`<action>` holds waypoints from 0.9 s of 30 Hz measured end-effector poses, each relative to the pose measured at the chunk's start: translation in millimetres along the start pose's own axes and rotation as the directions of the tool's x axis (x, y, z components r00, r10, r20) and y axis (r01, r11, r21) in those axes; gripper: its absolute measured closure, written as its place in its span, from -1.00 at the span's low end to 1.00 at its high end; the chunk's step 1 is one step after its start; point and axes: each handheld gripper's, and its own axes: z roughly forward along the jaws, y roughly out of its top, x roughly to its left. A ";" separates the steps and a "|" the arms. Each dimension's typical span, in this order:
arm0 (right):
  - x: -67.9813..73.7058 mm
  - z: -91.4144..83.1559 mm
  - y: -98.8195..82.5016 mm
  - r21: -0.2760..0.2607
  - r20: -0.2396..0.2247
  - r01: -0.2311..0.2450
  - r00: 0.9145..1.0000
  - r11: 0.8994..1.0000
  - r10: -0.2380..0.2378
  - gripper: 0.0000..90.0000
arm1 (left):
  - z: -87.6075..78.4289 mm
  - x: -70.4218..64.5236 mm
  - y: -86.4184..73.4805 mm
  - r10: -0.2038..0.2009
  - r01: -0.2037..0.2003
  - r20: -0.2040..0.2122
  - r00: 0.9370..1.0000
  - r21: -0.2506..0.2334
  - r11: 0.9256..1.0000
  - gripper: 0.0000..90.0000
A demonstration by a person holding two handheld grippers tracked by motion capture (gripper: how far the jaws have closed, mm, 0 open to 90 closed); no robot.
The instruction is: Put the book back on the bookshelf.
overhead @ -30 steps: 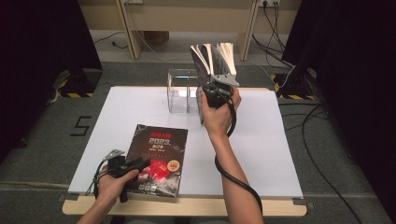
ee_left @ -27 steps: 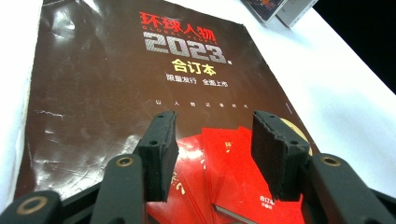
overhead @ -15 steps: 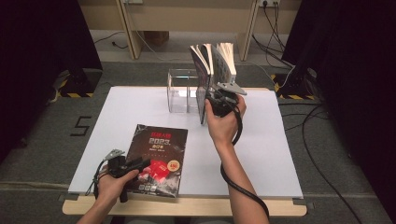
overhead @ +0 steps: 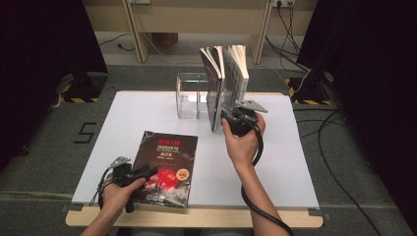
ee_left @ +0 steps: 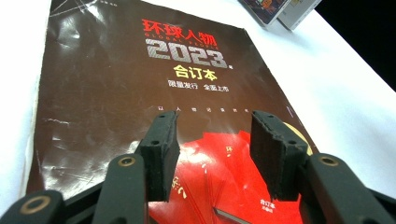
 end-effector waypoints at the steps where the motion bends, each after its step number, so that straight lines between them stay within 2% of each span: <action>1: -0.6 -1.0 -2.6 0.009 -0.001 0.002 1.000 1.000 -0.002 0.23 | -0.2 -0.1 0.3 0.003 -0.003 0.000 1.000 0.001 1.000 0.13; 5: -3.0 -2.8 -11.5 0.035 -0.020 0.006 1.000 0.999 -0.006 0.23 | -1.6 0.5 2.9 0.007 -0.007 -0.006 1.000 -0.009 1.000 0.13; 10: -6.7 -4.9 -24.5 0.081 -0.022 0.022 1.000 0.996 -0.020 0.23 | -5.6 4.8 9.9 0.007 -0.008 -0.021 1.000 -0.019 1.000 0.16; 16: -13.8 -8.0 -44.1 0.150 -0.033 0.010 0.999 0.989 -0.006 0.23 | -9.0 13.7 19.1 0.006 -0.007 -0.063 0.998 -0.018 1.000 0.27; 20: -18.0 -9.8 -57.0 0.183 -0.032 0.004 0.999 0.983 0.002 0.23 | -10.3 21.6 23.9 0.027 -0.026 -0.116 0.993 0.002 1.000 0.39; 21: -19.5 -10.7 -60.0 0.193 -0.035 0.007 0.999 0.981 0.000 0.23 | -10.3 21.6 23.9 0.027 -0.026 -0.116 0.993 0.002 1.000 0.43; 22: -21.1 -12.3 -64.4 0.206 -0.035 0.006 0.999 0.979 0.001 0.23 | -11.3 26.4 26.2 0.037 -0.035 -0.144 0.989 0.018 0.999 0.50; 25: -24.9 -15.0 -71.9 0.223 -0.032 0.000 0.999 0.975 0.008 0.23 | -12.4 32.8 28.7 0.044 -0.037 -0.173 0.984 0.038 0.999 0.60; 27: -28.1 -17.1 -77.6 0.235 -0.027 -0.002 1.000 0.972 0.009 0.23 | -11.9 37.8 30.0 0.063 -0.051 -0.198 0.978 0.062 0.997 0.68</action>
